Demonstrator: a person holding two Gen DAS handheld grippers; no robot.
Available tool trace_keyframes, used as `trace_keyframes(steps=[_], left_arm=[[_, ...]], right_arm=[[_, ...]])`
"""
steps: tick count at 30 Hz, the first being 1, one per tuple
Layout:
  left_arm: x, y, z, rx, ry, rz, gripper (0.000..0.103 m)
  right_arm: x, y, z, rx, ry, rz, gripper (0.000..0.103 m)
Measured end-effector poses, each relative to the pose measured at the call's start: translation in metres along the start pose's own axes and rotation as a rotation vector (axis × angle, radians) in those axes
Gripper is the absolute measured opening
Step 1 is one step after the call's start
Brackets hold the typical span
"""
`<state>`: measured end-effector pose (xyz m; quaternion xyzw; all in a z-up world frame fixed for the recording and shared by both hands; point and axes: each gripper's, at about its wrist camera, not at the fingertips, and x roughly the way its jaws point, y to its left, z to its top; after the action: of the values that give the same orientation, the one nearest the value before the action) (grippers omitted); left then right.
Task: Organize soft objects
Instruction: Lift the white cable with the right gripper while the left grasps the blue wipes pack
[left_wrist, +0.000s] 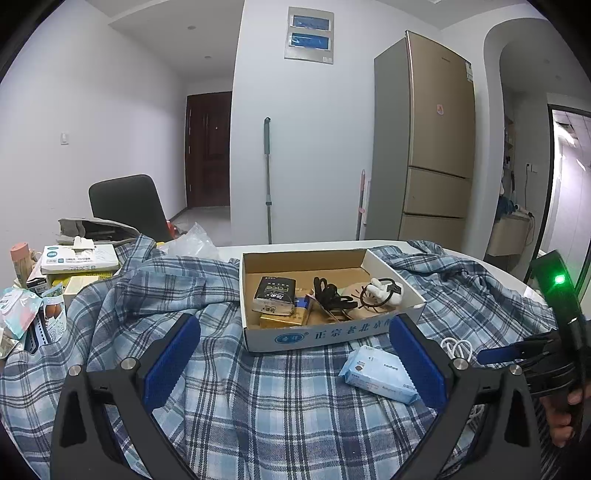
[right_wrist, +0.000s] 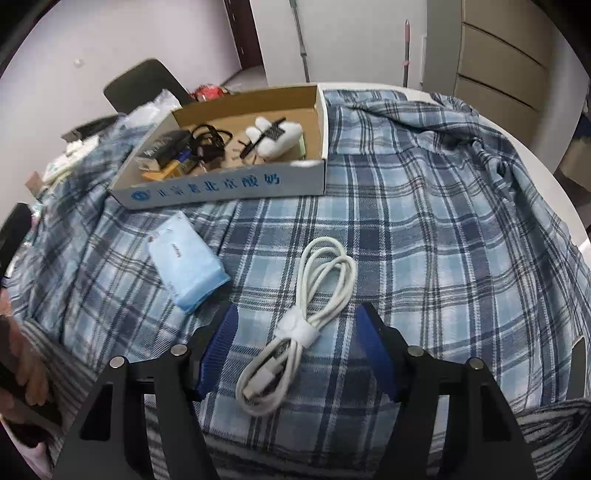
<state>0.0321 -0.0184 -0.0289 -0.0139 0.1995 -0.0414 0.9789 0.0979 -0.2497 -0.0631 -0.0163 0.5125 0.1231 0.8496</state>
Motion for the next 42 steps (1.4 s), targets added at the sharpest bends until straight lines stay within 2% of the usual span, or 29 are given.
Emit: trace_keyframes(steps=[2, 4, 5, 6, 8, 14, 19, 23, 27, 32, 34, 36, 39, 42], left_arm=[[0.0, 0.002, -0.001, 0.0, 0.002, 0.001, 0.103], [-0.002, 0.004, -0.001, -0.003, 0.0, 0.001, 0.103], [-0.002, 0.005, -0.001, -0.003, 0.0, 0.0, 0.103], [-0.002, 0.005, -0.001, -0.003, 0.001, 0.001, 0.103], [-0.003, 0.006, -0.001, -0.002, 0.003, 0.0, 0.103], [-0.002, 0.006, -0.001, -0.003, 0.007, 0.0, 0.103], [-0.002, 0.007, -0.001, -0.003, 0.007, -0.007, 0.103], [-0.002, 0.005, -0.002, 0.009, 0.011, -0.007, 0.103], [-0.001, 0.004, -0.002, 0.011, 0.012, -0.018, 0.103], [0.004, 0.001, 0.001, 0.03, 0.065, -0.077, 0.103], [0.009, -0.006, 0.003, 0.077, 0.111, -0.137, 0.103], [0.015, -0.019, 0.004, 0.176, 0.163, -0.178, 0.103], [0.022, -0.036, 0.003, 0.308, 0.187, -0.219, 0.103], [0.036, -0.047, 0.003, 0.376, 0.261, -0.326, 0.103]], right_arm=[[0.009, 0.004, 0.002, -0.012, 0.025, -0.012, 0.045], [0.013, 0.009, 0.002, -0.046, 0.019, -0.059, 0.03], [0.012, 0.011, 0.002, -0.059, 0.015, -0.042, 0.024], [0.011, 0.011, 0.003, -0.064, 0.016, -0.006, 0.022], [0.007, 0.013, 0.005, -0.094, 0.021, 0.045, 0.022], [0.003, 0.019, 0.023, -0.257, 0.075, 0.017, 0.022], [0.019, 0.009, 0.027, -0.219, 0.111, -0.007, 0.022], [0.021, 0.003, 0.02, -0.172, 0.077, 0.001, 0.024], [0.016, 0.006, 0.011, -0.187, 0.013, -0.01, 0.022], [-0.01, 0.0, 0.007, -0.152, -0.149, 0.051, 0.021], [-0.016, -0.002, 0.006, -0.14, -0.193, 0.067, 0.021], [-0.017, -0.003, 0.007, -0.134, -0.194, 0.081, 0.021], [-0.015, -0.006, 0.008, -0.111, -0.185, 0.088, 0.021], [-0.017, -0.01, 0.008, -0.093, -0.198, 0.1, 0.021]])
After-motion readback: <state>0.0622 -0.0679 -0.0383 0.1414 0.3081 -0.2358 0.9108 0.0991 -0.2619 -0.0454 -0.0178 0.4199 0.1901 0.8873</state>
